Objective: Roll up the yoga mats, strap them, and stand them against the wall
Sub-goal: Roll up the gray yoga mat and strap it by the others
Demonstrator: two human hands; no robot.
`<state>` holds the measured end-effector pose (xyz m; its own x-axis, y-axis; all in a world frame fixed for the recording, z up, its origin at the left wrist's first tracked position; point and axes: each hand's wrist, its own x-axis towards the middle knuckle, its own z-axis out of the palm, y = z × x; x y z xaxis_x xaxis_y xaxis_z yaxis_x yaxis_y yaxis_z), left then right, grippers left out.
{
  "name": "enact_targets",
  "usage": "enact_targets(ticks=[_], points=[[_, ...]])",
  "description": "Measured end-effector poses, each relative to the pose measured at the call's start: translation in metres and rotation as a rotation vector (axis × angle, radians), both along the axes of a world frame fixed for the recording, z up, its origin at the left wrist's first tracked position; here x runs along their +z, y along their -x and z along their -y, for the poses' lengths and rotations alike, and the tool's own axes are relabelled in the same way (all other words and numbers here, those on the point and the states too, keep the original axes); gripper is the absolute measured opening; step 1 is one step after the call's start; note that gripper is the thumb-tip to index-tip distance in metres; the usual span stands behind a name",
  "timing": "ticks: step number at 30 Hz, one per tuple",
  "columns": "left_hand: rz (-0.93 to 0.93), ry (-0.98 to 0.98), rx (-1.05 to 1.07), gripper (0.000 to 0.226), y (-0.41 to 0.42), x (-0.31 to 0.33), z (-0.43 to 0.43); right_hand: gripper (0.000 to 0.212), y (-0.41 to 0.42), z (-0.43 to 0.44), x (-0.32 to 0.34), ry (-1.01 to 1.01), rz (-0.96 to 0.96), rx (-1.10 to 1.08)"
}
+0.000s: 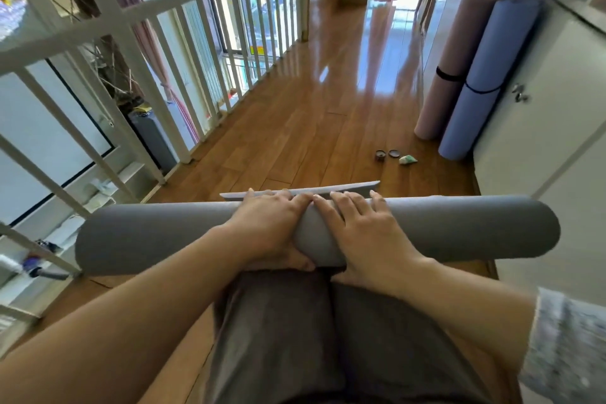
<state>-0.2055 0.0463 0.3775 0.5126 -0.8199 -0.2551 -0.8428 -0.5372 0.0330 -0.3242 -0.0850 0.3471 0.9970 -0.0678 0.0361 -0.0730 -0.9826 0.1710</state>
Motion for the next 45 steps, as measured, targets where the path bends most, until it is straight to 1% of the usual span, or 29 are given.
enact_targets(ticks=[1,4,5,8,9,10,13,17,21,25,28,30,31,32,34,35,37,38,42,45], points=[[-0.026,-0.021,0.001,0.104,-0.004,0.003,0.003,0.122,-0.003,0.002,-0.002,-0.017,0.037,0.0],[-0.099,-0.041,0.056,0.103,-0.009,0.009,0.01,0.104,-0.015,0.012,0.006,-0.062,0.013,0.031],[-0.061,-0.034,0.059,0.104,-0.006,0.008,0.009,0.101,-0.017,0.015,0.008,-0.081,0.014,0.042],[0.237,-0.013,0.029,0.107,0.016,-0.011,0.0,0.1,-0.02,0.018,0.01,-0.09,-0.016,0.037],[0.292,0.009,0.03,0.106,0.021,-0.016,-0.002,0.099,-0.02,0.018,0.009,-0.079,-0.032,0.045],[0.311,0.03,0.037,0.105,0.022,-0.018,-0.003,0.098,-0.02,0.018,0.01,-0.067,-0.042,0.05],[0.259,0.048,0.056,0.105,0.019,-0.001,-0.001,0.094,-0.021,0.017,0.03,-0.092,-0.057,0.072],[0.304,0.083,0.028,0.105,0.032,0.029,-0.01,0.093,-0.005,0.011,0.067,-0.08,-0.032,0.122],[0.34,0.019,-0.02,0.107,0.062,0.036,-0.023,0.094,0.028,-0.001,0.072,-0.1,-0.036,0.132],[0.257,-0.03,-0.026,0.103,0.084,0.001,-0.033,0.096,0.048,-0.016,0.03,-0.151,-0.144,0.098],[0.205,-0.009,-0.026,0.104,0.084,-0.012,-0.035,0.098,0.049,-0.014,0.017,-0.142,-0.124,0.093],[0.163,0.008,-0.044,0.104,0.074,-0.008,-0.031,0.105,0.052,-0.01,0.017,-0.104,-0.097,0.111],[0.126,0.014,-0.052,0.103,0.066,-0.006,-0.029,0.11,0.054,-0.011,0.018,-0.052,-0.078,0.113],[0.081,0.009,-0.058,0.102,0.058,-0.003,-0.025,0.116,0.055,-0.012,0.017,-0.008,-0.056,0.1],[-0.023,-0.037,-0.06,0.103,0.043,0.005,-0.017,0.124,0.055,-0.015,0.01,0.007,-0.029,0.057],[-0.081,-0.065,-0.05,0.103,0.035,0.009,-0.013,0.125,0.052,-0.014,0.005,0.0,-0.024,0.05],[-0.163,-0.118,-0.025,0.104,0.024,0.014,-0.006,0.121,0.039,-0.009,0.006,-0.009,-0.051,0.057],[-0.145,-0.127,-0.025,0.103,0.021,0.014,-0.004,0.116,0.033,-0.006,0.008,-0.019,-0.063,0.074],[0.141,-0.059,-0.05,0.106,0.036,0.001,-0.009,0.108,0.009,0.009,0.024,-0.219,-0.164,0.068],[0.194,0.035,-0.03,0.107,0.04,-0.013,-0.013,0.106,-0.004,0.016,0.036,-0.283,-0.213,0.089]])
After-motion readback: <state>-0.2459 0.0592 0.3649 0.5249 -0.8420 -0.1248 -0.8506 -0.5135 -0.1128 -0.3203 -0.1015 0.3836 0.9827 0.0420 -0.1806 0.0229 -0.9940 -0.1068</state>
